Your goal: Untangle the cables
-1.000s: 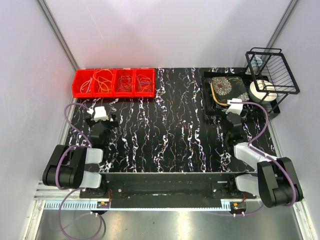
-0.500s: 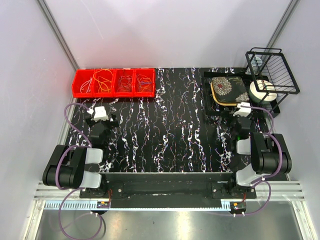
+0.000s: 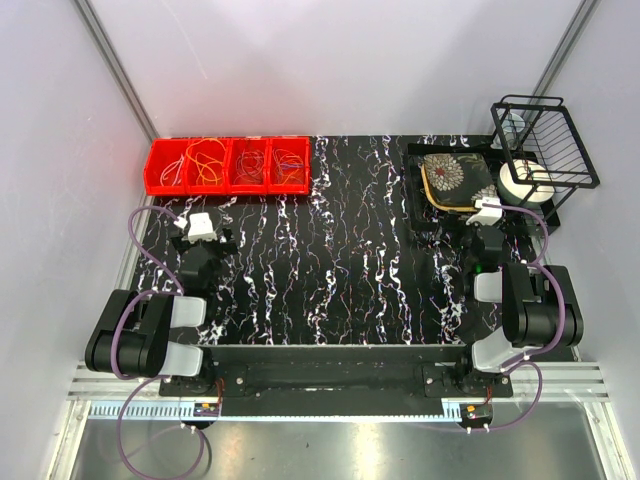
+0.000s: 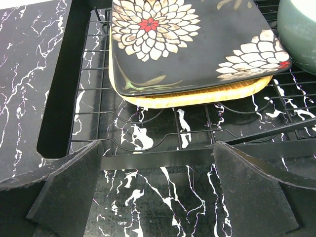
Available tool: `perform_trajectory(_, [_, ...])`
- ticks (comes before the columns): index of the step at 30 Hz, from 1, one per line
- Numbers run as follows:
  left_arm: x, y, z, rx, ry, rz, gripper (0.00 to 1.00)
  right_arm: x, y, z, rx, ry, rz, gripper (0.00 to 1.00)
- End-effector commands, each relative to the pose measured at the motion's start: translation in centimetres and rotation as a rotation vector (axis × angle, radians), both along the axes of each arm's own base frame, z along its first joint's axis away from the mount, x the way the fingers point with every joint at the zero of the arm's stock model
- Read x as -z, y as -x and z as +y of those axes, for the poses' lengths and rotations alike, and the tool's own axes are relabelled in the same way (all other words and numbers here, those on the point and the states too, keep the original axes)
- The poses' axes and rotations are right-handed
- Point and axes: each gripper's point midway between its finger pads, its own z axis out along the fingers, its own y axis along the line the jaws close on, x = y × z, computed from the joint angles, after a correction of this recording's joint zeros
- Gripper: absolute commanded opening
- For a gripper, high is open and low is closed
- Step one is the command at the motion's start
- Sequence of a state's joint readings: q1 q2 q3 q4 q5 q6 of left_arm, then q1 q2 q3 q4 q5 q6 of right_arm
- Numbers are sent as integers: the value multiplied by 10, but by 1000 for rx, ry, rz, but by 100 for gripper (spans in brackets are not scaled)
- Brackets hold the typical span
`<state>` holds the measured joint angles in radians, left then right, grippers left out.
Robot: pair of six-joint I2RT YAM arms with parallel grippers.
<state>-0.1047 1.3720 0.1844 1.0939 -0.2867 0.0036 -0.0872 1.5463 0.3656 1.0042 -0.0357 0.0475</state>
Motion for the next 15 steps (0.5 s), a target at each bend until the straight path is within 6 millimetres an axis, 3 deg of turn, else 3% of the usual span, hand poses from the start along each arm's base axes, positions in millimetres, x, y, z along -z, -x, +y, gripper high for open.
perform_trajectory(1, [-26, -9, -1, 9, -3, -94, 99, -12, -7, -6, 27, 1, -41, 100])
perform_trajectory(15, [-26, -9, -1, 9, -3, -94, 99, -11, -7, -5, 22, 3, -38, 100])
